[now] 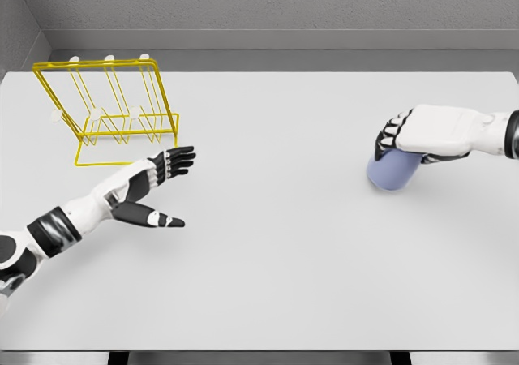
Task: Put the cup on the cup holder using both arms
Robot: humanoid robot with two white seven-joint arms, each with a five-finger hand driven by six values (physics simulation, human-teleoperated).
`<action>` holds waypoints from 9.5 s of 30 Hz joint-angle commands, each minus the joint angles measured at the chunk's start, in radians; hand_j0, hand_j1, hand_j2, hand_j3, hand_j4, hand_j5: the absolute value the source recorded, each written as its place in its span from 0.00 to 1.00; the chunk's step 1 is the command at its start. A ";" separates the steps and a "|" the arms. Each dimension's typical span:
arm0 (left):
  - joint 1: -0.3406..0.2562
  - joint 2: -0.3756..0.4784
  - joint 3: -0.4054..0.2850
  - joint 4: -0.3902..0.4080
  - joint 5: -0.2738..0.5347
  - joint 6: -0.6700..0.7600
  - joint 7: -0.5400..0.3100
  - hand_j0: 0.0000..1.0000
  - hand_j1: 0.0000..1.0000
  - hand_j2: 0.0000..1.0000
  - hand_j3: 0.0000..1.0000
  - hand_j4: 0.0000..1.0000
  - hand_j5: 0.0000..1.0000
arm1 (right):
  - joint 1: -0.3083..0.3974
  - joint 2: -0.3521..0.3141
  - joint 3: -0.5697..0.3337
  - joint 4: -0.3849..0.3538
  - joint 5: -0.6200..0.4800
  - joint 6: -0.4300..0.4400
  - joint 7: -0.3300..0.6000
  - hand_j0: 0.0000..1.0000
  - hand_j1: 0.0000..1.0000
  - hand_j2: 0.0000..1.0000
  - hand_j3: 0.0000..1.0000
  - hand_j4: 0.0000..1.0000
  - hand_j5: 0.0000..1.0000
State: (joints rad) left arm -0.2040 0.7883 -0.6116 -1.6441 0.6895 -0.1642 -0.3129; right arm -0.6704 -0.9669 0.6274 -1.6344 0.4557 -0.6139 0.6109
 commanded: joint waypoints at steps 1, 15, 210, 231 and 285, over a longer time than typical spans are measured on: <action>0.000 -0.003 -0.007 0.007 0.002 0.000 0.000 1.00 1.00 1.00 1.00 1.00 1.00 | 0.000 -0.016 0.000 -0.068 -0.003 0.003 0.000 0.58 0.58 0.58 0.58 0.58 0.58; -0.003 -0.003 -0.005 0.007 0.002 -0.003 0.000 1.00 1.00 1.00 1.00 1.00 1.00 | -0.038 0.080 0.034 -0.134 -0.014 0.003 0.000 0.58 0.58 0.58 0.58 0.58 0.58; -0.179 -0.170 -0.008 0.009 0.013 0.084 0.009 0.67 0.67 0.67 0.67 0.67 0.67 | 0.494 0.226 -0.575 -0.041 -0.393 0.003 0.000 1.00 1.00 1.00 1.00 1.00 1.00; -0.170 -0.072 0.102 -0.020 0.056 0.084 0.009 0.68 0.68 0.68 0.68 0.68 0.68 | 0.495 0.231 -0.575 -0.044 -0.396 0.003 0.000 1.00 1.00 1.00 1.00 1.00 1.00; -0.206 0.002 0.194 0.079 0.114 0.086 0.009 0.77 0.77 0.77 0.77 0.77 0.77 | 0.495 0.232 -0.575 -0.050 -0.396 0.003 0.000 1.00 1.00 1.00 1.00 1.00 1.00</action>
State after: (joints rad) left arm -0.4096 0.7907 -0.4170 -1.5658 0.8000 -0.0779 -0.3040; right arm -0.1749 -0.7339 0.0522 -1.6838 0.0675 -0.6139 0.6114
